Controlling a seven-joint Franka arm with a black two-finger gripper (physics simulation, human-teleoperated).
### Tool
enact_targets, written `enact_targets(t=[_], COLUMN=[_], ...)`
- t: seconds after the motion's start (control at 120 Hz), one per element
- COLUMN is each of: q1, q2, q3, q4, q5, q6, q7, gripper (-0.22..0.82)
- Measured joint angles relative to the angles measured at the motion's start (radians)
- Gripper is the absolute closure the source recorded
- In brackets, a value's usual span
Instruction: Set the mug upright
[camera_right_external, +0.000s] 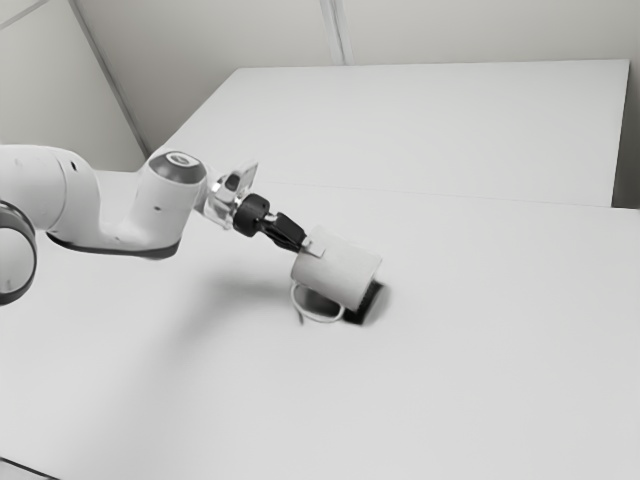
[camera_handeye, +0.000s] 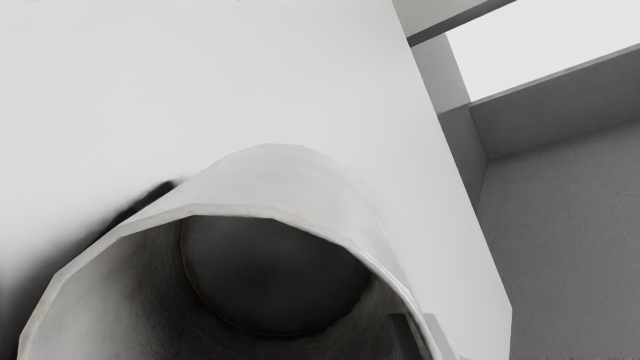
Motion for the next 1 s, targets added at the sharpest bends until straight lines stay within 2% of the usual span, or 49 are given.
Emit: enact_targets(t=[0.175,0.467,0.775,1.0], q1=[-0.006,-0.054,-0.081,-0.084], q2=[-0.070,-0.235,-0.284,-0.334], q3=[-0.019,-0.029,-0.128,-0.179], q4=[-0.009,-0.016,-0.087,-0.177], q5=[0.047,0.379,0.896,1.058], q6=[0.030,0.119,0.243,0.311], q7=[0.001,-0.029,-0.137,-0.228], gripper=[0.78,0.78,0.78,0.79])
